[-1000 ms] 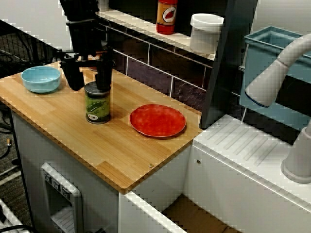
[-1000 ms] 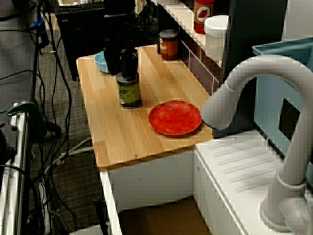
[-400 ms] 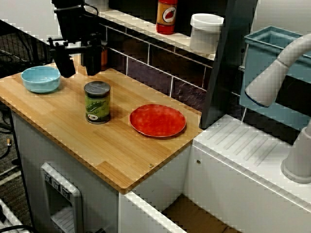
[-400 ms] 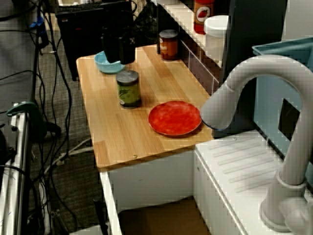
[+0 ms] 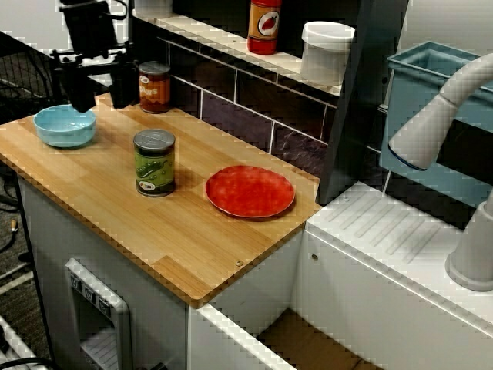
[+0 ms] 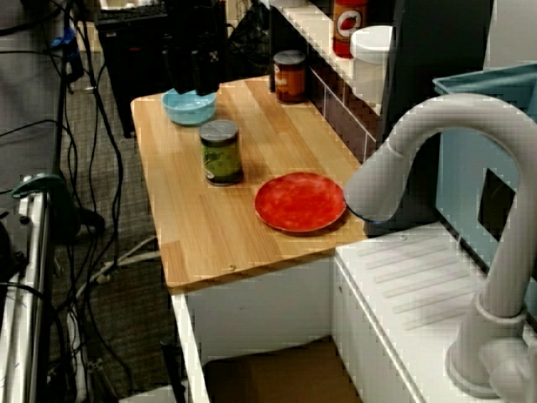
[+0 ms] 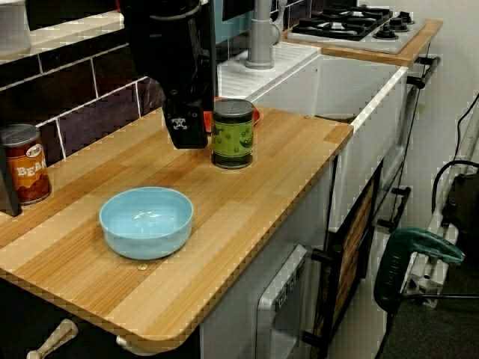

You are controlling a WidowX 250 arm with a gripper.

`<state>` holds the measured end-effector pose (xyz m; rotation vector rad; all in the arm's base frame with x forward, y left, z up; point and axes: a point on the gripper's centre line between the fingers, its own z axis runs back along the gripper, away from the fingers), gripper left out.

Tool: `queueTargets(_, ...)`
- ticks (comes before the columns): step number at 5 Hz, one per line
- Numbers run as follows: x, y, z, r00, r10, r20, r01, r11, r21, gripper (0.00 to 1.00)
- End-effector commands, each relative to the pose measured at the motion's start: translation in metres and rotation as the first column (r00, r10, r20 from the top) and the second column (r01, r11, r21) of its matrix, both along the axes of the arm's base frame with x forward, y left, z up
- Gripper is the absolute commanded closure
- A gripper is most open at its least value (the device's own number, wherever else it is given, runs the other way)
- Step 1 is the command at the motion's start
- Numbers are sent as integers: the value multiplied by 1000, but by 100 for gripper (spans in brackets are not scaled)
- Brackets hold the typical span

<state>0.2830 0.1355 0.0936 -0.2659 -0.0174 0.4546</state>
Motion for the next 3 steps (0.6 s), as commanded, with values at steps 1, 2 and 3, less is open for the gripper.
queueTargets(1, 0, 31, 3, 997, -56, 48, 51, 995, 90, 0)
queueTargets(2, -2, 37, -2, 991, -125, 48, 115, 979, 166, 0)
queueTargets(3, -3, 46, -9, 983, -180, 32, 169, 962, 212, 0)
